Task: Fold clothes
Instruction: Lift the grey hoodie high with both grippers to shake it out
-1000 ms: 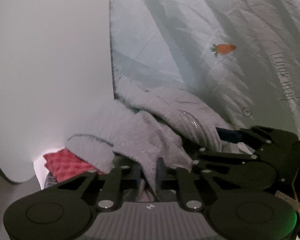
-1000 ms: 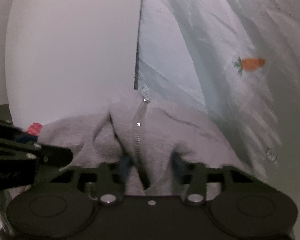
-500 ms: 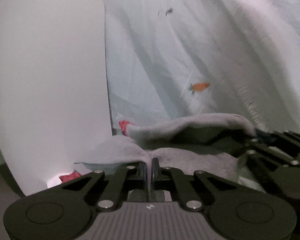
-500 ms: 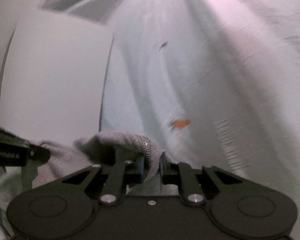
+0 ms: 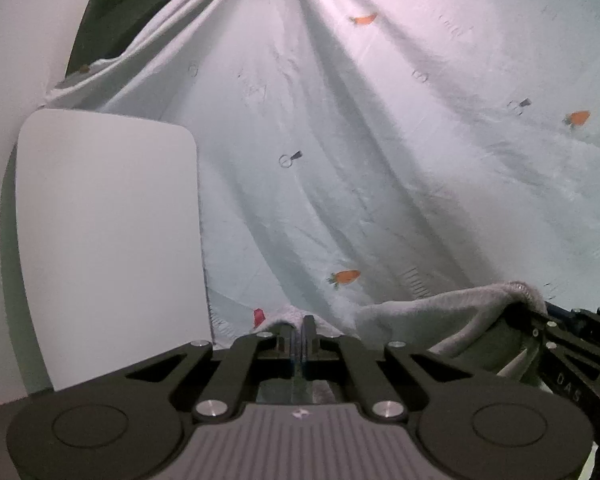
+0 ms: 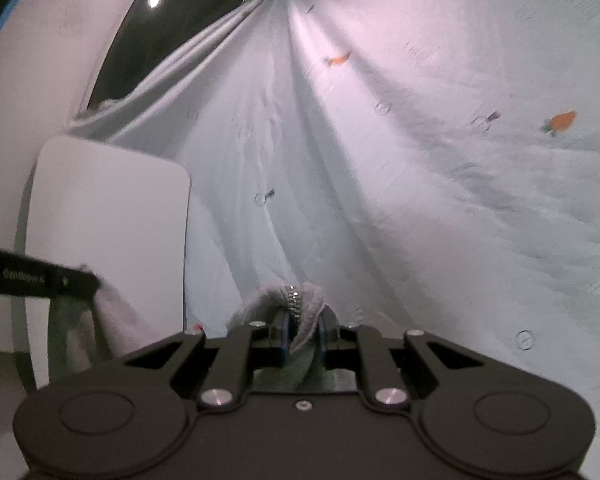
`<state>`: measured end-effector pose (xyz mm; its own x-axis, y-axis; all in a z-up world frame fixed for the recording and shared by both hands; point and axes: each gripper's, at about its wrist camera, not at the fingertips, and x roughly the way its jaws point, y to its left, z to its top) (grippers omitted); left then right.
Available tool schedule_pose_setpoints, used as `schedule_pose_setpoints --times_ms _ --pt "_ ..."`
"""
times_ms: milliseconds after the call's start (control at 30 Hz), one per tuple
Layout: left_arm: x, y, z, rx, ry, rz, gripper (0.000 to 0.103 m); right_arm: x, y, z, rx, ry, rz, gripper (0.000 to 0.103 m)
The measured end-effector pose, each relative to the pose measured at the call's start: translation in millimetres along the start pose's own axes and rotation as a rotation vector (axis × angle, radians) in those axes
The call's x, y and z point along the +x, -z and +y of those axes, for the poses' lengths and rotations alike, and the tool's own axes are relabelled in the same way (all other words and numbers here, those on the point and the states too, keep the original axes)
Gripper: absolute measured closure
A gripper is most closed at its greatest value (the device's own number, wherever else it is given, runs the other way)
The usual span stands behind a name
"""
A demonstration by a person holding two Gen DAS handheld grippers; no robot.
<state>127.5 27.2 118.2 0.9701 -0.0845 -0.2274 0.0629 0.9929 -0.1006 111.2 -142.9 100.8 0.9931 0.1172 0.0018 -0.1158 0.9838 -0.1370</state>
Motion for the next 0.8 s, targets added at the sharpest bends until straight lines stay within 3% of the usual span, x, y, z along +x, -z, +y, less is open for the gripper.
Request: schedule_pose_setpoints --times_ms 267,467,667,800 --pt "-56 -9 -37 -0.007 0.087 -0.067 0.101 -69 -30 -33 0.03 0.094 -0.128 0.089" --pt "-103 -23 -83 0.013 0.198 -0.141 0.101 -134 -56 -78 0.056 0.193 -0.236 0.089" --pt "-128 -28 -140 0.027 0.334 -0.15 0.101 -195 -68 -132 0.053 0.335 -0.266 0.089" --pt "-126 -29 -189 -0.006 0.45 -0.111 0.101 -230 -67 -171 0.051 0.447 -0.243 0.089"
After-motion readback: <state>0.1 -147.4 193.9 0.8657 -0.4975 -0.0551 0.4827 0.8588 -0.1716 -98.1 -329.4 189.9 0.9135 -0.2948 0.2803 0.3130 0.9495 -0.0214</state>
